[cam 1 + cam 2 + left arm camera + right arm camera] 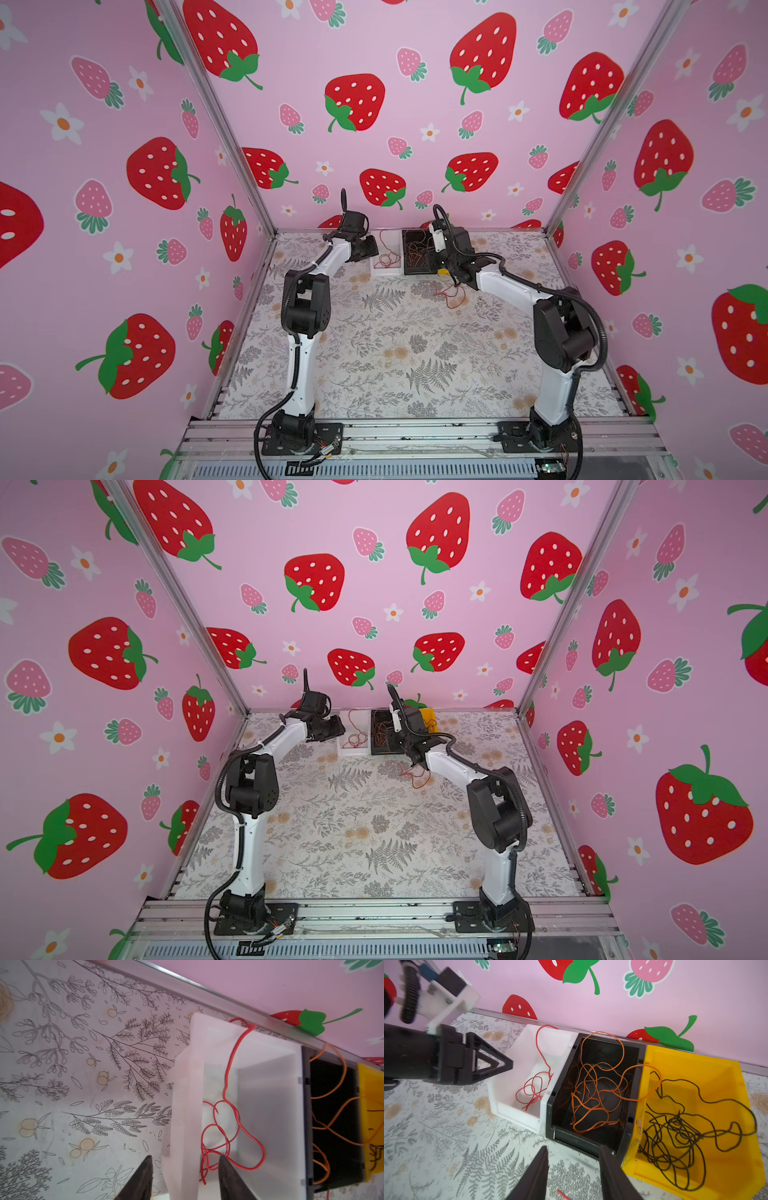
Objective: Untangle the cables
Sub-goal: 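Release the red wire and draw the right gripper back toward the remaining red wire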
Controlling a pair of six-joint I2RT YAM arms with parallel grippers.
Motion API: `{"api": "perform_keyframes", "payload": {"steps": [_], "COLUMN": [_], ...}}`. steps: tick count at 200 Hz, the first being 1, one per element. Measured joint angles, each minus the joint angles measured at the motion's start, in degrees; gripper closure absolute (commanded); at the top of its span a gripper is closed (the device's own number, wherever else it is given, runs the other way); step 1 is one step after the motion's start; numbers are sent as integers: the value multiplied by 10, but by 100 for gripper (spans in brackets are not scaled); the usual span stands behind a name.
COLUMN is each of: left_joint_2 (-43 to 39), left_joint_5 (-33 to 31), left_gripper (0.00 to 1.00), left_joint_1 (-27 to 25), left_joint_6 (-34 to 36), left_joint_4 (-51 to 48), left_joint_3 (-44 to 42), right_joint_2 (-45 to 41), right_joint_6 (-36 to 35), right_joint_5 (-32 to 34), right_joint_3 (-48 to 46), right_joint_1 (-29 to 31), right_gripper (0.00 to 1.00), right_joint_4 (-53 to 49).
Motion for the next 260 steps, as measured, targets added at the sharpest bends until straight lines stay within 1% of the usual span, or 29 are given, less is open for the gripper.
{"api": "perform_keyframes", "payload": {"steps": [19,27,35,37,43,61,82,107,131,161,210,250,260], "left_joint_2": [13,15,15,15,15,13,1,-27,-58,-90,-145,-175,-178], "left_joint_5": [-10,-13,-16,-16,-16,-24,-43,-56,-61,-63,-71,-79,-82], "left_gripper": [62,67,71,72,74,80,83,84,85,86,85,81,81], "left_joint_1": [-7,-8,-9,-9,-10,-14,-19,-20,-22,-25,-40,-54,-56], "left_joint_6": [0,0,0,0,0,9,18,13,15,15,12,8,6], "left_joint_4": [-11,-16,-21,-22,-24,-24,-26,-20,-21,-24,-37,-39,-39], "left_joint_3": [0,0,0,0,0,0,-18,-61,-106,-148,-216,-253,-258], "right_joint_2": [-25,-37,-51,-54,-66,-106,-146,-172,-173,-167,-137,-104,-102], "right_joint_6": [-3,-5,-7,-8,-9,-9,-2,2,2,2,22,37,41], "right_joint_5": [2,3,4,4,4,4,1,-8,-27,-66,-127,-151,-155], "right_joint_3": [-14,-22,-34,-37,-49,-89,-134,-173,-198,-214,-259,-261,-263], "right_joint_1": [-3,-7,-12,-12,-17,-33,-52,-72,-87,-102,-105,-108,-109], "right_gripper": [51,49,49,46,43,39,36,34,34,35,38,42,46], "right_joint_4": [-25,-37,-51,-55,-66,-102,-140,-169,-189,-200,-170,-139,-127]}}
